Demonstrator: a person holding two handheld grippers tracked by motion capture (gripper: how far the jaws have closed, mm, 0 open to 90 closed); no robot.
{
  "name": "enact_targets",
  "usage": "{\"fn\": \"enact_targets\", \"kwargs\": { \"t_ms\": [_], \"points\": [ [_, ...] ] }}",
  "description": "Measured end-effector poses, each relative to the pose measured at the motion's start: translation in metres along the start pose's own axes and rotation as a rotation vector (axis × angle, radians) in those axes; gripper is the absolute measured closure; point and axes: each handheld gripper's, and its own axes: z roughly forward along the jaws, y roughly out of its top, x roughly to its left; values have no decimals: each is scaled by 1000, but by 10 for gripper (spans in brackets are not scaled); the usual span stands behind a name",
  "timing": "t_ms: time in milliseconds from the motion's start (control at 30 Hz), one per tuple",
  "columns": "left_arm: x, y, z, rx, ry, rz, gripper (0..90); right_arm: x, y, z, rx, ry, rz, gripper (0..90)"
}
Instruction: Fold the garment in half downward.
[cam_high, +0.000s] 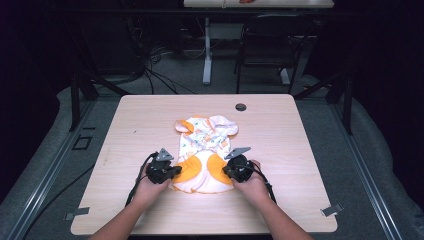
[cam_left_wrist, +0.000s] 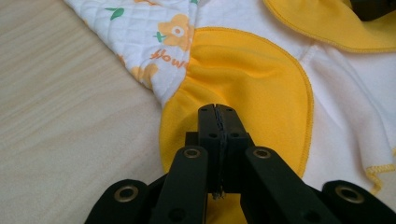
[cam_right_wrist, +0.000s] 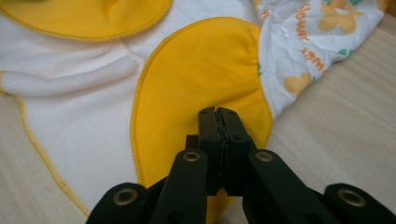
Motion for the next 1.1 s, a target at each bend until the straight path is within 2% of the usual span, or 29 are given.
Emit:
{"fn": "enact_targets", "kwargs": {
  "t_ms": [233, 333, 600, 733, 967, 1100],
  "points": [
    [-6, -9, -7, -3, -19, 2, 898, 7, -6, -6, 13, 14, -26, 887],
    [-9, -14, -10, -13, -32, -11, 898, 11, -10, -8, 8, 21, -30, 887],
    [-17, -23, -17, -17, -64, -8, 898, 20, -21, -16, -1, 50, -39, 886],
    [-21, -28, -20, -24, -74, -22, 898, 22, -25, -19, 7, 64, -41, 886],
    [-29, -37, -28, -15, -109, -25, 898, 30, -33, -26, 10, 84, -59, 886],
    [-34, -40, -32, -3, -115, -20, 898, 36, -38, -30, 15, 92, -68, 885]
  ]
}}
